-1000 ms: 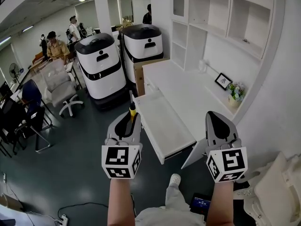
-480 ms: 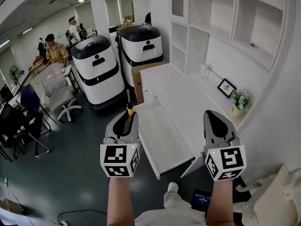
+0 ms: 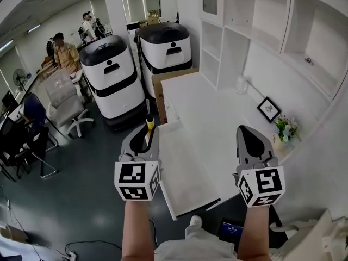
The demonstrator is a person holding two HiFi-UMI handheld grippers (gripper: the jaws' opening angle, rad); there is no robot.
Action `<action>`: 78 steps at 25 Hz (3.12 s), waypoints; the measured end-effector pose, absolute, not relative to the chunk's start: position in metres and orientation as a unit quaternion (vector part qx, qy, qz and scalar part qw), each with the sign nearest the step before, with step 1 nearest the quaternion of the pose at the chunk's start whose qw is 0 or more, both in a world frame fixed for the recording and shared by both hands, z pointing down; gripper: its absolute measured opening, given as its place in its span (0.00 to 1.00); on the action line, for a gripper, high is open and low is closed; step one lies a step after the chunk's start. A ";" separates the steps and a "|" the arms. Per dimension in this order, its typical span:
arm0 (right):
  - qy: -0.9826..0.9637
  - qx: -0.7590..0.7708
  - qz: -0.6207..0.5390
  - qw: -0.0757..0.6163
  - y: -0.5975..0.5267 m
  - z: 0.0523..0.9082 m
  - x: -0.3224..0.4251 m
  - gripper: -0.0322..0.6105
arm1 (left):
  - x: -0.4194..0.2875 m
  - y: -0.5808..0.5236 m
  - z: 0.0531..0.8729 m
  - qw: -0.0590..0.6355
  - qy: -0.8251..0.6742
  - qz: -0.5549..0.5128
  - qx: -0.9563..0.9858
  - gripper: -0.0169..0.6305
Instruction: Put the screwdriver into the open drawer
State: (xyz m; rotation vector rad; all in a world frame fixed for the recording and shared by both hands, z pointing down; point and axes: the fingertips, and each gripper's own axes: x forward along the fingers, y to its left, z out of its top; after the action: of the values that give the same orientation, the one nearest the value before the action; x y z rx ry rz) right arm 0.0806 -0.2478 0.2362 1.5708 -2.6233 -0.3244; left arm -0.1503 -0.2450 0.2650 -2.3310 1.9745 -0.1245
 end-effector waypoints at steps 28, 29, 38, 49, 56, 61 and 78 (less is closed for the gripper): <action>-0.856 0.481 0.042 0.186 -0.301 0.430 0.073 0.05 | -0.141 -0.301 0.463 -0.158 0.632 -0.138 -0.746 0.15; -0.853 0.483 0.047 0.192 -0.299 0.438 0.073 0.05 | -0.141 -0.298 0.471 -0.166 0.629 -0.141 -0.746 0.15; -0.830 0.501 0.128 0.208 -0.268 0.488 0.081 0.05 | -0.125 -0.271 0.536 -0.223 0.590 -0.188 -0.753 0.15; -0.807 0.518 0.177 0.222 -0.241 0.523 0.109 0.05 | -0.081 -0.245 0.594 -0.269 0.535 -0.245 -0.763 0.15; -0.800 0.520 0.192 0.230 -0.242 0.539 0.123 0.05 | -0.062 -0.234 0.637 -0.339 0.498 -0.287 -0.745 0.15; -0.804 0.509 0.191 0.240 -0.245 0.546 0.119 0.05 | -0.056 -0.227 0.672 -0.414 0.488 -0.306 -0.705 0.15; -0.802 0.498 0.194 0.267 -0.270 0.559 0.101 0.05 | -0.050 -0.218 0.748 -0.546 0.448 -0.321 -0.631 0.15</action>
State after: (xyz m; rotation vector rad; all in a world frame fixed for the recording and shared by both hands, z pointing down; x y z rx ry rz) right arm 0.1007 -0.2700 0.5590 1.3427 -2.1643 0.5248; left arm -0.0495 -0.2177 0.7477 -3.2341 2.2988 -1.6474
